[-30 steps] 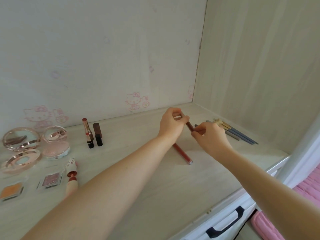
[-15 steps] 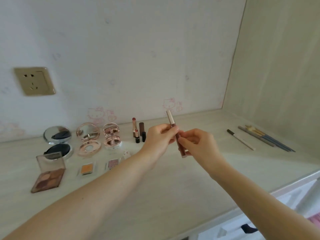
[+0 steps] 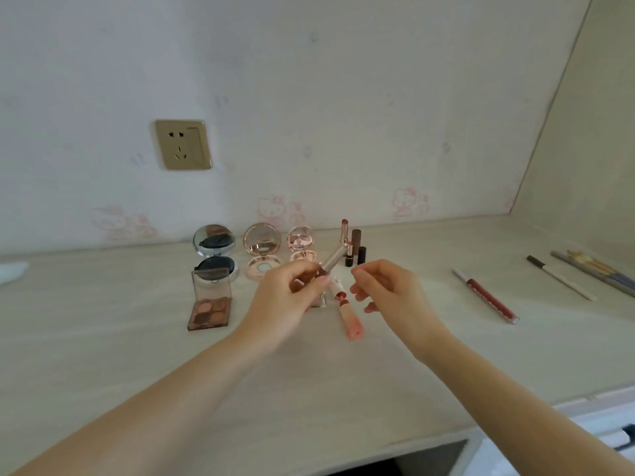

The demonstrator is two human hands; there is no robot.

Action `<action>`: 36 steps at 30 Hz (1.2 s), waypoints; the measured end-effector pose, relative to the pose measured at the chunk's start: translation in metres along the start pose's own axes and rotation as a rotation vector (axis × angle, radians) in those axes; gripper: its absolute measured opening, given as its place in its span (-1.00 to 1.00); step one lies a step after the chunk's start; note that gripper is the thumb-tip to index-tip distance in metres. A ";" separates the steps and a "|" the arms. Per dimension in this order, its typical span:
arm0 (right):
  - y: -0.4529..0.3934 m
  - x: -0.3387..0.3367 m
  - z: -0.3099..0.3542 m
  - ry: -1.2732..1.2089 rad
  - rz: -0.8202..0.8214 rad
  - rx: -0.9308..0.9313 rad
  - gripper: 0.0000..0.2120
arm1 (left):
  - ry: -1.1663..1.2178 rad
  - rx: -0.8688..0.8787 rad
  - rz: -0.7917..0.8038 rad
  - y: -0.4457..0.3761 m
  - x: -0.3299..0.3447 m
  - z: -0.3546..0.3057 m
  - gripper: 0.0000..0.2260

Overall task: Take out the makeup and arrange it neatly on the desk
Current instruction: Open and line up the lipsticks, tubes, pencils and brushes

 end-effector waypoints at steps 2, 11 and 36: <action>0.000 0.012 0.008 0.010 0.003 -0.053 -0.89 | -0.126 0.031 0.007 0.010 -0.010 0.007 -0.96; 0.000 0.071 0.013 0.202 0.118 -0.182 -0.86 | -0.513 0.208 -0.030 0.046 -0.050 0.017 -0.82; 0.014 0.077 0.009 0.467 0.205 -0.400 -0.79 | -0.551 0.271 0.007 0.060 -0.065 0.038 -0.79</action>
Point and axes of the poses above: each hand's wrist, its own y-axis away from the middle knuckle, its own x-axis out of the palm, z = x × y, the point moved 5 cm from there along -y, towards the middle knuckle, and after that the axes turned 7 degrees about z, right-handed, at the moved point
